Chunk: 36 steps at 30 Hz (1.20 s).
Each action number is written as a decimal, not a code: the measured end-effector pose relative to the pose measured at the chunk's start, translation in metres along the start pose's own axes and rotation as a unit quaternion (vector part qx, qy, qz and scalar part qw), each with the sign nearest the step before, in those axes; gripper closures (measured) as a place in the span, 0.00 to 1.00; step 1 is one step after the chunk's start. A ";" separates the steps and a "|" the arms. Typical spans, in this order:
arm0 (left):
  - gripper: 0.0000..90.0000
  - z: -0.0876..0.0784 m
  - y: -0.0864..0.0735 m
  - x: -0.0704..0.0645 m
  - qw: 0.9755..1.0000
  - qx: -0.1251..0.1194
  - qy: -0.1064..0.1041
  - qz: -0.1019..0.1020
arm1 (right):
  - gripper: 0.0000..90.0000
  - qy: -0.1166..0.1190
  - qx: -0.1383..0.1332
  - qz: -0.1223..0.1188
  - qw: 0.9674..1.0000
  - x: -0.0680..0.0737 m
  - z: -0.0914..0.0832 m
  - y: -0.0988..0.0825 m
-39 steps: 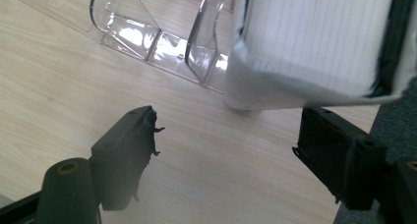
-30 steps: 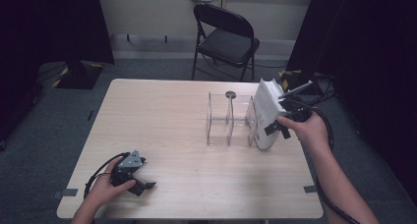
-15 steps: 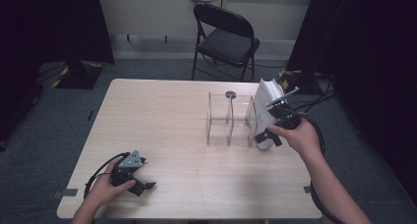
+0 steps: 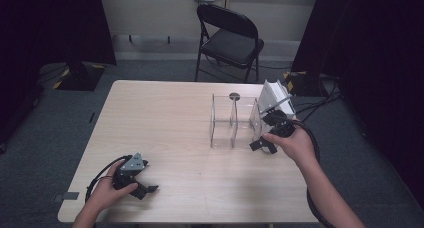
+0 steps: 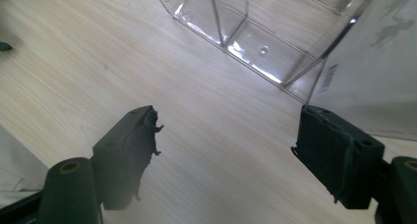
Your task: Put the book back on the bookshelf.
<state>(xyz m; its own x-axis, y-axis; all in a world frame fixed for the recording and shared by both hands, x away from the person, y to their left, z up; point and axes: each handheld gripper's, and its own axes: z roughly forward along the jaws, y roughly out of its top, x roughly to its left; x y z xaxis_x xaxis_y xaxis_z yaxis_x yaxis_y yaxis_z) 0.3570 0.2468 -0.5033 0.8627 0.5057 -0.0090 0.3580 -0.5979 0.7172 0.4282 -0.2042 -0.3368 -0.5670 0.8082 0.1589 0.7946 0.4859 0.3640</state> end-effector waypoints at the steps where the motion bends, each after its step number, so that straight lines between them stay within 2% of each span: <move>1: 0.00 0.000 0.000 0.000 1.000 0.000 0.000 0.000 | 0.24 0.002 -0.001 0.001 1.000 0.001 0.001 0.000; 7: 0.00 0.000 0.000 0.000 1.000 0.000 0.000 0.000 | 0.24 -0.004 0.002 -0.010 1.000 0.004 0.008 -0.002; 16: 0.00 0.000 0.000 0.000 1.000 0.001 -0.001 -0.002 | 0.24 0.010 -0.001 -0.017 1.000 0.009 0.023 -0.007; 26: 0.00 0.000 0.000 0.000 1.000 0.001 -0.001 -0.002 | 0.24 0.024 0.008 -0.030 0.999 0.018 0.044 -0.012; 36: 0.00 0.000 0.000 0.000 1.000 0.001 -0.001 -0.002 | 0.24 0.034 0.010 -0.043 0.998 0.024 0.056 -0.017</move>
<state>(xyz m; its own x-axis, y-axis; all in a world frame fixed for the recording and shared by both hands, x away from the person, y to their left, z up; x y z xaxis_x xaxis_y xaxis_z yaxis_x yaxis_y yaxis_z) 0.3568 0.2468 -0.5032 0.8622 0.5064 -0.0126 0.3617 -0.5980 0.7153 0.4132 -0.1746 -0.3910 -0.6458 0.7397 0.1893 0.7464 0.5594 0.3604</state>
